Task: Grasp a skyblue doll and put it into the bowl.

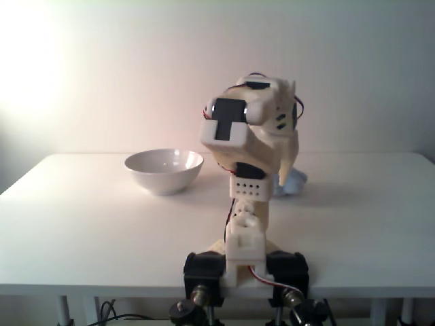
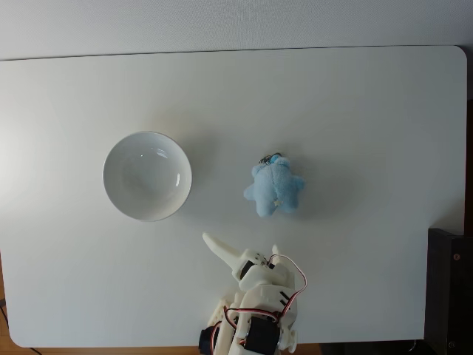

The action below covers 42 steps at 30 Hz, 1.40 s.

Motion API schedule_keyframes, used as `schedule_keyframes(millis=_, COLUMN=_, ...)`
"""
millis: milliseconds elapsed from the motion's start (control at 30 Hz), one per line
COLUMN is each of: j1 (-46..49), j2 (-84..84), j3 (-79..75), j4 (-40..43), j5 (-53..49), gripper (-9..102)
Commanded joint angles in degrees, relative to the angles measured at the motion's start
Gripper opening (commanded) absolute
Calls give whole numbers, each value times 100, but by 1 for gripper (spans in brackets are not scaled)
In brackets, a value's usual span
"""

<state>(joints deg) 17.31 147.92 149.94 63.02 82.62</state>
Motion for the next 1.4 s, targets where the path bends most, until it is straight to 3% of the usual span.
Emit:
schedule_keyframes(millis=0, j1=-686, j2=44, j3=-229, j4=-896, j5=0, gripper=90)
schedule_keyframes(millis=200, j1=-1784, j2=44, j3=-229, j4=-1556, j5=9, gripper=89)
schedule_keyframes(millis=333, j1=-2171, j2=44, j3=-229, j4=-1644, j5=9, gripper=81)
schedule_keyframes(millis=567, j1=-2232, j2=44, j3=-229, j4=-1644, j5=9, gripper=60)
schedule_keyframes(millis=933, j1=-2232, j2=35, j3=-220, j4=-1564, j5=9, gripper=38)
schedule_keyframes(millis=1367, j1=-2232, j2=35, j3=-211, j4=-1327, j5=-18, gripper=26)
